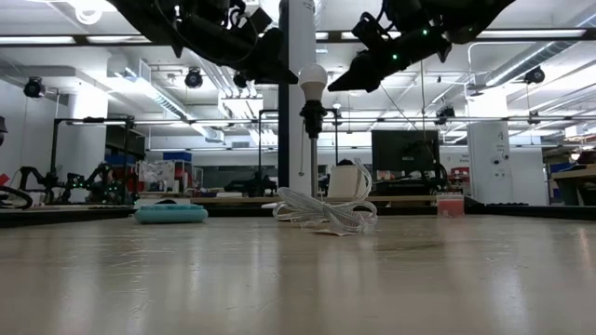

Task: Screw lightbulb
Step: Insert the light bulb into the desk lamp

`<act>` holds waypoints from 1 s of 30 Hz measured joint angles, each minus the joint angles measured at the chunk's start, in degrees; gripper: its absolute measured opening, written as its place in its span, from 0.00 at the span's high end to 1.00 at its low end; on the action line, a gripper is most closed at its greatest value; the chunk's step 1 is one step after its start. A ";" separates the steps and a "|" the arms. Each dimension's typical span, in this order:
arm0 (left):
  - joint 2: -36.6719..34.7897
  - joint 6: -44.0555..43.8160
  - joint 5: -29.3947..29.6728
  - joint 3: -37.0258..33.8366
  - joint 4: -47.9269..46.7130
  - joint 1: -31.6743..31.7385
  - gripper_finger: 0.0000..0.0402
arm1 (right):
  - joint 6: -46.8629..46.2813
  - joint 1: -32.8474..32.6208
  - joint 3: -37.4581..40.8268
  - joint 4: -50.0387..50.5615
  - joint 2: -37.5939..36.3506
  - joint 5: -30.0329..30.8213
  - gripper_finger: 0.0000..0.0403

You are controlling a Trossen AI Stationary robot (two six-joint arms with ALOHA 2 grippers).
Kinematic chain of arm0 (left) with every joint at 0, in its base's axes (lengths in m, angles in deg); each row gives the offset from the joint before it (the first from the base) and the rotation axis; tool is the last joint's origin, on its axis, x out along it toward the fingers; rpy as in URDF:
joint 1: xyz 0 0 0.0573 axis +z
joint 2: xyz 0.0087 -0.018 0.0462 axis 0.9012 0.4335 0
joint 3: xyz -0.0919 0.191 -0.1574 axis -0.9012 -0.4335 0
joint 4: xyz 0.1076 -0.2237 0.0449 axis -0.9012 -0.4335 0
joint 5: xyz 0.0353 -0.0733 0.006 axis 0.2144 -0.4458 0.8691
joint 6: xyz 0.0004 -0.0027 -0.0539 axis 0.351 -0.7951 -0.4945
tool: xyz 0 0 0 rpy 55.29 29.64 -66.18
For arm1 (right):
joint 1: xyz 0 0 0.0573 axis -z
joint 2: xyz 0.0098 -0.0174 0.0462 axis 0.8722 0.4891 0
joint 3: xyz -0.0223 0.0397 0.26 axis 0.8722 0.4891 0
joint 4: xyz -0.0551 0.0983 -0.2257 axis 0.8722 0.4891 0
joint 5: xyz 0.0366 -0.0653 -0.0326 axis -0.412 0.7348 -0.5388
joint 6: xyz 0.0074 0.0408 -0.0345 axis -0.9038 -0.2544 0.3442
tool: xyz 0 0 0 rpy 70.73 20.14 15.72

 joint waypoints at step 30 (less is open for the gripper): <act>2.30 0.07 0.95 0.00 2.76 0.57 1.00 | -0.53 -2.72 0.00 1.26 0.00 -2.84 1.00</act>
